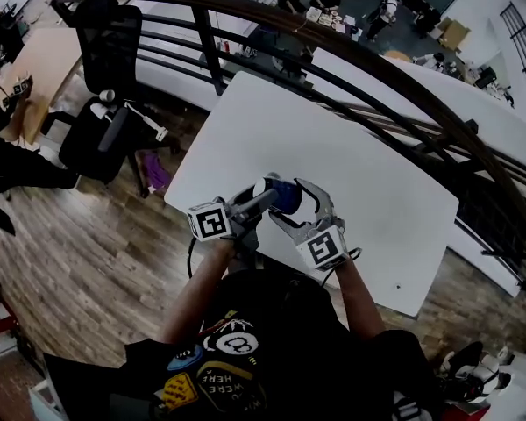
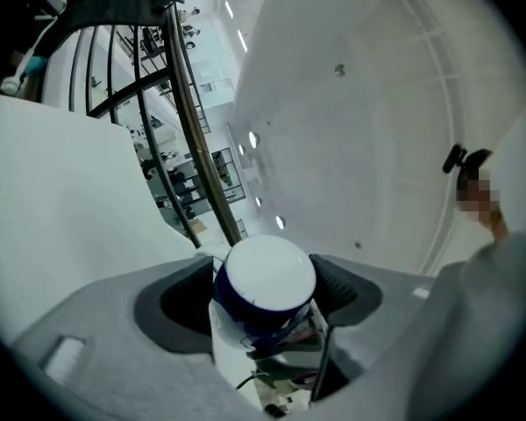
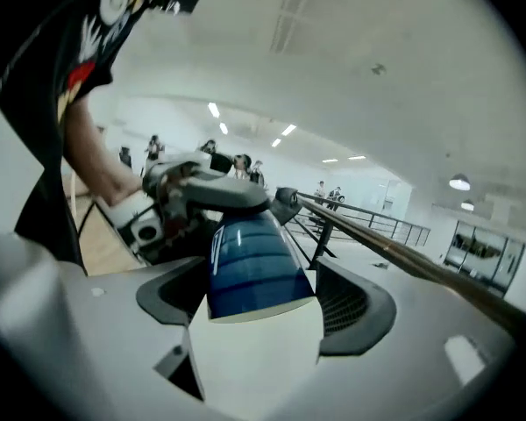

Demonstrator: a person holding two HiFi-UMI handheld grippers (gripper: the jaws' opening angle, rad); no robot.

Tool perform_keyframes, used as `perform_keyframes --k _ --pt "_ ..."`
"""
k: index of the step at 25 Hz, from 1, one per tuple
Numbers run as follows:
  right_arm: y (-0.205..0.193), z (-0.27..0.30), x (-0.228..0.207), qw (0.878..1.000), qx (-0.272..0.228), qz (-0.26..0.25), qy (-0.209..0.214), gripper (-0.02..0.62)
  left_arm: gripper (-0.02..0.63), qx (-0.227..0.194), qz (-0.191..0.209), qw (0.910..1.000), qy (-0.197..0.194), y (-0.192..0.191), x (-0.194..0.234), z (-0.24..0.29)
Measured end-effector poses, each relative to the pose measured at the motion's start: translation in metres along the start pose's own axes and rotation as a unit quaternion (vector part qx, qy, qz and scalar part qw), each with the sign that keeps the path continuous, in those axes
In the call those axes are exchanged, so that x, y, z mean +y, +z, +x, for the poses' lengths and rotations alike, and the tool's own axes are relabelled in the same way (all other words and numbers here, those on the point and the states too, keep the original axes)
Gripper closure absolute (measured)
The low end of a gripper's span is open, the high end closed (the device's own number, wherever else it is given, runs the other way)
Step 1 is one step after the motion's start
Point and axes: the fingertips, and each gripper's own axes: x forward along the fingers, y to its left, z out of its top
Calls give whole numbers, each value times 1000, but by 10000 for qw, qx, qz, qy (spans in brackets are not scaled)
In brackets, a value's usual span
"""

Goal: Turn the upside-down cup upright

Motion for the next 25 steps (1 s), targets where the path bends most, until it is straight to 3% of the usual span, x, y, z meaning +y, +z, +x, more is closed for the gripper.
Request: perform_keyframes --k 2,4,5,7,9,10,11,14,17,19,23,25 --pt "18 -13 -12 9913 -738 1090 62 207 252 -245 -319 9987 -307 6 -8 -4" --pt "24 -26 -26 9633 -1244 2375 143 214 252 -499 -598 9954 -550 13 -12 -6" --pt "26 -33 -29 9422 -1484 2984 338 254 252 -583 -678 9939 -647 15 -14 -7" --pt "34 -42 -25 8882 -2044 3962 1109 404 252 -628 -715 9921 -816 16 -21 -8" --pt "45 -46 -18 8360 -2552 4499 1832 534 252 -606 -627 9913 -983 16 -28 -9" --pt "48 -45 -16 8226 -2669 4603 2004 550 252 -604 -594 9909 -1046 16 -29 -10" --pt "48 -43 -14 8187 -2689 4628 2082 557 252 -599 -566 9907 -1082 16 -27 -13" --pt "39 -32 -5 8273 -2504 4552 2138 558 252 -416 -264 9948 -897 14 -11 -25" --pt "18 -8 5 8508 -1943 4347 2225 551 252 -148 -123 9998 -5 2 25 -42" --pt "5 10 12 8578 -1571 4224 2471 551 267 -204 -141 9981 560 -3 47 -56" --pt "1 35 27 8392 -1399 4157 3213 548 275 -516 -170 9941 940 -3 62 -84" --pt "9 42 31 8183 -1593 4207 3577 557 279 -732 -289 9927 916 1 66 -100"
